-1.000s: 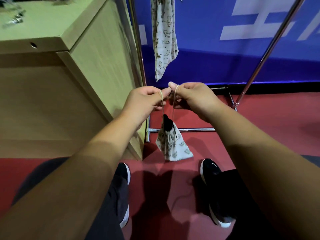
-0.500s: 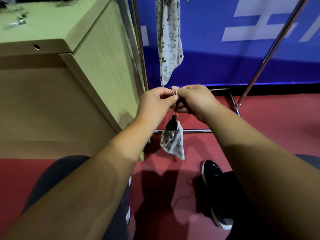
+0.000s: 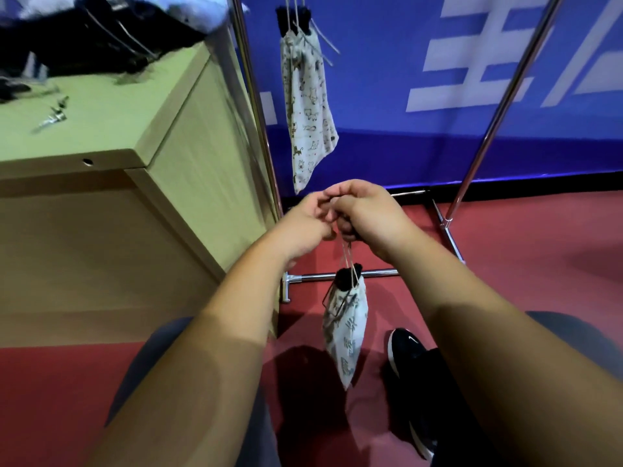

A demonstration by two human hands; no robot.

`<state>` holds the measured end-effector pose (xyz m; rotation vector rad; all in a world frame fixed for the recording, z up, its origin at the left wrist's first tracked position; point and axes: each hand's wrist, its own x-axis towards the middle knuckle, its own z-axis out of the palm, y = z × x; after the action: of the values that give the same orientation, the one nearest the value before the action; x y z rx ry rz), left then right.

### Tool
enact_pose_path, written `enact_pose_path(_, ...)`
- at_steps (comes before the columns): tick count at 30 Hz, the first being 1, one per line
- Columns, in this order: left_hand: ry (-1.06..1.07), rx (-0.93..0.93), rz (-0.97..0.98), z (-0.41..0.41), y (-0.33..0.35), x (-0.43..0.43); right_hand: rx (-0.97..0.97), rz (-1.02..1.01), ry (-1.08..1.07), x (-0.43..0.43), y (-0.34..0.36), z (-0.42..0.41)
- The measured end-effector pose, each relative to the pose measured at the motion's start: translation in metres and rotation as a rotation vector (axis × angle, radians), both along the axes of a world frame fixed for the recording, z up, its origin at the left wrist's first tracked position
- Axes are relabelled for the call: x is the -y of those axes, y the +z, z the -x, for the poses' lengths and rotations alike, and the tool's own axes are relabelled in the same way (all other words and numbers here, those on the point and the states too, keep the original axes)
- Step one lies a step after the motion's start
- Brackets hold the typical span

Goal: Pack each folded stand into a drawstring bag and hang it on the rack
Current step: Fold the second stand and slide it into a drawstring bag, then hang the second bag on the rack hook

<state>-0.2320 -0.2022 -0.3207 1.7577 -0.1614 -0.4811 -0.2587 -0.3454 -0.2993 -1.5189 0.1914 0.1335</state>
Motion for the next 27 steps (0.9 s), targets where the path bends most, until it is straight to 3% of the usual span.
enact_pose_path(8, 0.051, 0.143, -0.049, 0.005, 0.000, 0.033, 0.140, 0.333, 0.028, 0.037, 0.049, 0.023)
enact_pose_path(13, 0.119, 0.332, -0.107, -0.001, 0.042, 0.047, 0.272, 0.936, 0.128, 0.072, 0.094, 0.014)
enact_pose_path(18, 0.173, 0.428, -0.210, -0.026, 0.098, 0.061, 0.291, 1.275, 0.102, 0.087, 0.141, -0.013)
enact_pose_path(20, 0.150, 0.430, -0.232, -0.038, 0.120, 0.066, 0.297, 1.276, 0.010, 0.091, 0.159, -0.024)
enact_pose_path(25, 0.087, 0.478, -0.274, -0.064, 0.175, 0.080, 0.294, 0.878, -0.216, 0.097, 0.193, -0.057)
enact_pose_path(27, 0.073, 0.495, -0.299, -0.077, 0.199, 0.084, 0.371, 0.860, -0.291, 0.099, 0.205, -0.072)
